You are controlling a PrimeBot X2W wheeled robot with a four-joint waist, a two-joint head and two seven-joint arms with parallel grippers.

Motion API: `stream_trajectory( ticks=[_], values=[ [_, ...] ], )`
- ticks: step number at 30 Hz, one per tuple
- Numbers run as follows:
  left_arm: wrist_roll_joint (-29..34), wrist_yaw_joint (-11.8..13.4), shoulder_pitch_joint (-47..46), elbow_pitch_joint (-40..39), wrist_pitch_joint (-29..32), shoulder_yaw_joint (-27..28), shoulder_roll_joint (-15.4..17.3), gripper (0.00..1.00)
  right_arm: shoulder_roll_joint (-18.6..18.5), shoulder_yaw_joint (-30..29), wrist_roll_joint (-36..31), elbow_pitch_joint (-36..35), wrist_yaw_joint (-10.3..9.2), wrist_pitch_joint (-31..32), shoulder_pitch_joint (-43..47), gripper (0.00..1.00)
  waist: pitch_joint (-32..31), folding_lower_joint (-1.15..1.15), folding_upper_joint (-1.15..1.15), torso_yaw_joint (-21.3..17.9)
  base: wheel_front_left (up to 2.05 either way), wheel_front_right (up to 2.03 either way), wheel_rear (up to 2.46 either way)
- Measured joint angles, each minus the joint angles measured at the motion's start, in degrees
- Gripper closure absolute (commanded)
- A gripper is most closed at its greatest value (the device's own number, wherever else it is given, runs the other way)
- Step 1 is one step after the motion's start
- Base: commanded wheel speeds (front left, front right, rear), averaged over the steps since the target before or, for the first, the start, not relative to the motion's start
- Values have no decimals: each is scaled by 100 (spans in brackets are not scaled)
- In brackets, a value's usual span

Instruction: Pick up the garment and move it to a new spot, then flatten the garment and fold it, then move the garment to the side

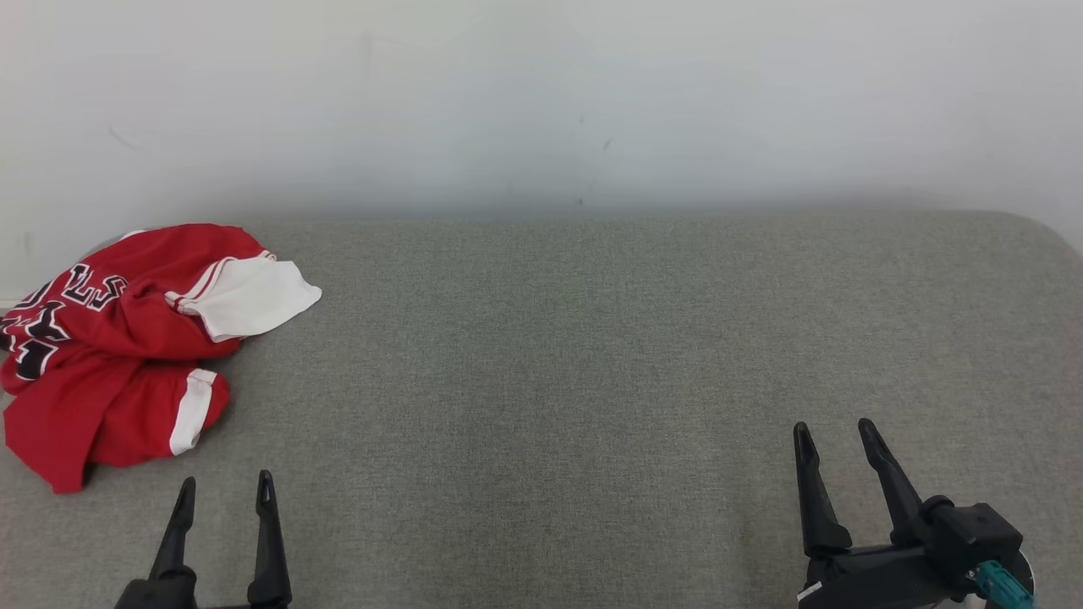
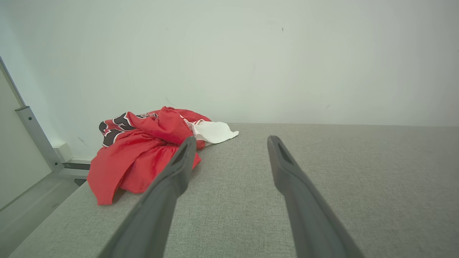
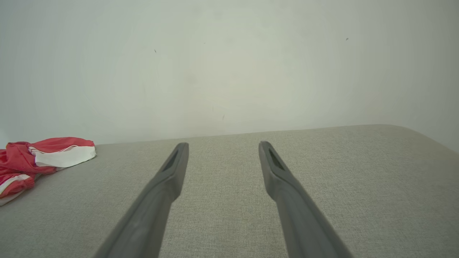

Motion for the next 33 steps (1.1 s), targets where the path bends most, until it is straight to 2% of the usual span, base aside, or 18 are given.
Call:
stream_trajectory(
  ticks=[19, 26, 33],
  values=[
    [-152, 11, -16, -4, 31, -60, 55, 0, -1, -34, 97, 3, 0, 41, 0, 0, 52, 0, 0, 71, 0, 0, 0],
    [-192, 18, -71, 14, 104, -91, 98, 0, -1, -12, 138, 20, 0, 45, 7, 0, 71, 0, 0, 318, 0, 0, 0],
    [-218, 64, -86, 9, 205, -73, 172, 0, -1, -26, 175, 86, 0, 31, 37, 0, 72, 0, 0, 733, 0, 0, 0]
  ],
)
